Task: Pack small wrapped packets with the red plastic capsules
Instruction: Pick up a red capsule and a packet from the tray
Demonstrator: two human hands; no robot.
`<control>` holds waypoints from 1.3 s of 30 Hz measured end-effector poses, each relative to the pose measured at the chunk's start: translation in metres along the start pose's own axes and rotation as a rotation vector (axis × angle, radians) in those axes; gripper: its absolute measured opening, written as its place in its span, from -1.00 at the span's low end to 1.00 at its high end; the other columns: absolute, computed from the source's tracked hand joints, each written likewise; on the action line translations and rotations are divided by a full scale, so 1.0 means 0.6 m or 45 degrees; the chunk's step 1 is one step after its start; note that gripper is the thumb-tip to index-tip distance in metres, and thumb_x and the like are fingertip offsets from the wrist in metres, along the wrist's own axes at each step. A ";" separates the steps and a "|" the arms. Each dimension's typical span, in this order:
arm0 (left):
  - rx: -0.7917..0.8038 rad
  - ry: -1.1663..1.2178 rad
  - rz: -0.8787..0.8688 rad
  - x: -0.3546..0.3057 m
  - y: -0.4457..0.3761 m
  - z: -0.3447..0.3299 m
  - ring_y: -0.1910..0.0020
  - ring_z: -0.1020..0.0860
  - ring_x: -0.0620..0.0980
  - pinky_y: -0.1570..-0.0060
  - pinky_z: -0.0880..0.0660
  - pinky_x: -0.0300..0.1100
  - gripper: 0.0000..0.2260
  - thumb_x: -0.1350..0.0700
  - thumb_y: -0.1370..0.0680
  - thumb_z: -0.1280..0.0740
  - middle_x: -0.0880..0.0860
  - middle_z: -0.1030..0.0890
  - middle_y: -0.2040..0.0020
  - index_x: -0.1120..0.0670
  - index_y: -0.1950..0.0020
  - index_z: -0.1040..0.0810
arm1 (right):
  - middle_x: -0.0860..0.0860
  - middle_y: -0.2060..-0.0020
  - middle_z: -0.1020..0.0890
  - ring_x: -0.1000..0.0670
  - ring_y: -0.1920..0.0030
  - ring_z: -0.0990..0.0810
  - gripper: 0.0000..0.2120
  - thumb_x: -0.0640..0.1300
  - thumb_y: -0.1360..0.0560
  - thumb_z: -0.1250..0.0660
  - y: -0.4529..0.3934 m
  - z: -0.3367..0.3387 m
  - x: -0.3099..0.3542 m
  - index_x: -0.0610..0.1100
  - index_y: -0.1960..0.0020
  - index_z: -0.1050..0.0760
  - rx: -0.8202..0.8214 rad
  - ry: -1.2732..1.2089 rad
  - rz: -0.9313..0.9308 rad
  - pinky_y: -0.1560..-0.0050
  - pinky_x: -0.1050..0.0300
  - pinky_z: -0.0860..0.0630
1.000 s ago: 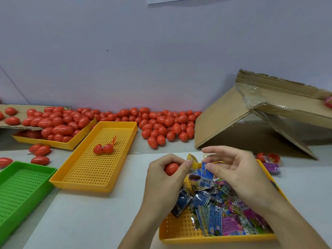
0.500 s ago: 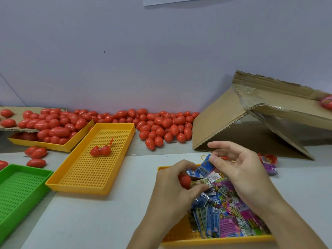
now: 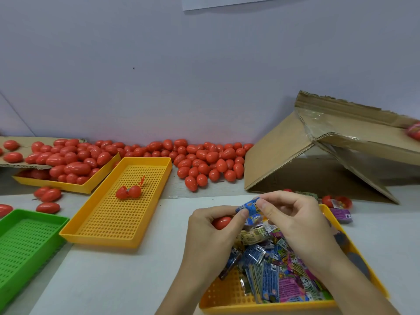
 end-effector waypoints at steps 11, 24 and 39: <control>0.057 0.074 0.050 -0.002 -0.003 0.008 0.43 -0.48 -0.21 0.37 -0.45 -0.33 -0.79 -0.12 -0.41 -0.45 -0.10 -0.57 0.42 -0.01 0.29 -0.68 | 0.05 0.28 -0.71 0.18 0.22 -0.65 -0.72 0.14 -0.35 -0.37 0.003 -0.002 0.001 -0.01 0.10 -0.71 0.133 -0.067 -0.088 0.25 0.40 -0.51; 0.238 0.116 0.027 -0.008 -0.003 0.012 0.38 -0.51 -0.22 0.31 -0.42 -0.39 -0.84 -0.11 -0.45 -0.40 -0.18 -0.55 0.41 -0.08 0.24 -0.69 | -0.01 0.02 -0.72 0.07 0.00 -0.66 -0.72 0.02 -0.61 -0.20 -0.007 0.007 -0.002 0.08 -0.05 -0.70 0.287 -0.255 -0.153 0.19 0.16 -0.55; 0.318 0.117 -0.010 -0.005 -0.005 0.015 0.39 -0.45 -0.18 0.29 -0.43 -0.28 -0.81 -0.12 -0.50 -0.40 -0.15 -0.53 0.41 -0.10 0.28 -0.64 | -0.20 0.16 -0.51 -0.05 0.12 -0.46 -0.55 0.25 -0.43 -0.40 -0.002 0.013 0.000 -0.15 0.06 -0.65 0.504 -0.261 0.015 0.08 -0.02 -0.42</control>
Point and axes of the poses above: each hand's wrist, its own y-axis away from the middle knuckle, its own z-axis out of the back of the hand, x = y × z, the point moved 1 cm from there along -y, towards the middle knuckle
